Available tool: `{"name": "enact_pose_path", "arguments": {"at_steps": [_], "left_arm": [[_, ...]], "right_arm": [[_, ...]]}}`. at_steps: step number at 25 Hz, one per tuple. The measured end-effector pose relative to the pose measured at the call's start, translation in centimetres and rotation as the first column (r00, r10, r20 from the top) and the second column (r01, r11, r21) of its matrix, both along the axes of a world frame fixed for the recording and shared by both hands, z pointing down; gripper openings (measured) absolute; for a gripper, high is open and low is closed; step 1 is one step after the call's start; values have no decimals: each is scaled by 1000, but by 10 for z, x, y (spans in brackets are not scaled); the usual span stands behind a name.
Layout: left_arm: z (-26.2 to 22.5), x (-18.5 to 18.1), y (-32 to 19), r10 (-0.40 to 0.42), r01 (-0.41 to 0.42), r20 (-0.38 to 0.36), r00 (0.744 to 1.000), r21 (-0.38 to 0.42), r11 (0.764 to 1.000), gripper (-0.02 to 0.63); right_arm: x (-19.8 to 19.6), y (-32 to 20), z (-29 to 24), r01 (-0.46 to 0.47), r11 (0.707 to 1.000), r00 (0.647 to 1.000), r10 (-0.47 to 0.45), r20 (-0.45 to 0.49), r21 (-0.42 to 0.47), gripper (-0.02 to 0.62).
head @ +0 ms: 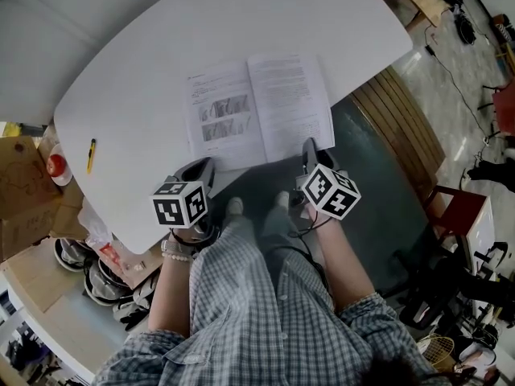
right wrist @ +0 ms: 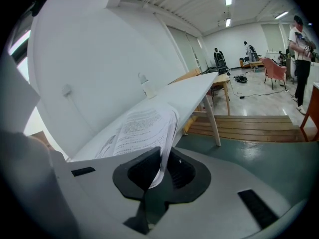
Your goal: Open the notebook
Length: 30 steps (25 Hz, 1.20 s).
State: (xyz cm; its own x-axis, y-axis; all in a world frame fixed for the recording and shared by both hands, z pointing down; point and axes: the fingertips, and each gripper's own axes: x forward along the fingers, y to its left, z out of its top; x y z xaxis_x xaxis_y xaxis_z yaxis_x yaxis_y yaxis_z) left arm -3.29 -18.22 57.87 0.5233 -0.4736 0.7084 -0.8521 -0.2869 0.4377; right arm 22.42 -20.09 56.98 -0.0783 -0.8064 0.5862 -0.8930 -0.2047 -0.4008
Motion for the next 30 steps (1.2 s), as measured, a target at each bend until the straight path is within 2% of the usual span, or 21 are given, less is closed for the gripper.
{"name": "enact_pose_path", "arguments": {"at_steps": [5,11,18,26,30], "left_arm": [[-1,4,1,-10,10,19,1000,18,1000,8],[0,3,1,-15,14,23,1000,22,1000,8],[0,3,0,-17,16,33,999,34,999,8],[-2,1,2,-4,3,24,1000,34,999,8],[-13,2,1,15,-15,9,1000,61,998,8]], "right_arm": [[2,-10,2,63,998,998,-63,-24,-10,40],[6,-11,3,106,994,993,-106,-55,-10,100],[21,-2,-1,73,997,997,-72,-28,7,176],[62,26,-6,-49,999,996,47,-81,-15,179],[60,28,-33,11,999,988,-3,-155,53,175]]}}
